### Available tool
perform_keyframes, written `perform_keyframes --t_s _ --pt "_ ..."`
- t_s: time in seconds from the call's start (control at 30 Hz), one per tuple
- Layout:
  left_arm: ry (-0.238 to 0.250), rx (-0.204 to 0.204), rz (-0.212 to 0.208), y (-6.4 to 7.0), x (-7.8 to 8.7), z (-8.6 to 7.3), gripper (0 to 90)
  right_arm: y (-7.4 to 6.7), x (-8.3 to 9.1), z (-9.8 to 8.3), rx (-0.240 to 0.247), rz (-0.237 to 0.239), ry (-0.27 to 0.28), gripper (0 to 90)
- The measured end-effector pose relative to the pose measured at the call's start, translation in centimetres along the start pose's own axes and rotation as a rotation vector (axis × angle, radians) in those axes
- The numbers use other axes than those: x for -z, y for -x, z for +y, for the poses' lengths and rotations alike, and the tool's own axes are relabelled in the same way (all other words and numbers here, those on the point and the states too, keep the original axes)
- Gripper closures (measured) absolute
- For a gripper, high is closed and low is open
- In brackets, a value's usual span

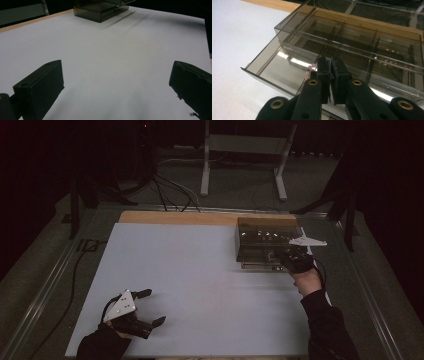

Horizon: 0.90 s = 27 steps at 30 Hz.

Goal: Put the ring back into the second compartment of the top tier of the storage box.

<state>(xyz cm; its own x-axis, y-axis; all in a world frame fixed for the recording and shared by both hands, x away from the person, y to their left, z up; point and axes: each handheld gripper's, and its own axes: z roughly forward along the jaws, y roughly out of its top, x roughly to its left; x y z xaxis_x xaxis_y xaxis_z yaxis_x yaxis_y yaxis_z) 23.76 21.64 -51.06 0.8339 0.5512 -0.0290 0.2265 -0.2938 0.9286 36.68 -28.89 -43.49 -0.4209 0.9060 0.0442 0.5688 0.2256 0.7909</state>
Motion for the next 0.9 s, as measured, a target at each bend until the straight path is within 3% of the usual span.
perform_keyframes --t_s 0.3,0.43,0.63,0.9 --pt "-0.002 0.003 0.000 0.0 0.0 0.0 0.6 0.1 -0.4 0.0 -0.003 -0.025 -0.005 85.7" --pt "0.000 0.002 -0.002 0.0 0.0 0.0 0.7 0.2 -0.2 0.2 -0.021 -0.022 0.016 79.9" --pt "0.000 0.003 -0.001 0.0 0.0 0.0 0.7 -0.2 0.1 0.6 -0.028 0.002 0.045 64.4" --pt "-0.003 0.005 -0.002 0.0 0.0 0.0 0.7 -1.1 0.6 1.1 -0.002 0.025 0.062 43.5"
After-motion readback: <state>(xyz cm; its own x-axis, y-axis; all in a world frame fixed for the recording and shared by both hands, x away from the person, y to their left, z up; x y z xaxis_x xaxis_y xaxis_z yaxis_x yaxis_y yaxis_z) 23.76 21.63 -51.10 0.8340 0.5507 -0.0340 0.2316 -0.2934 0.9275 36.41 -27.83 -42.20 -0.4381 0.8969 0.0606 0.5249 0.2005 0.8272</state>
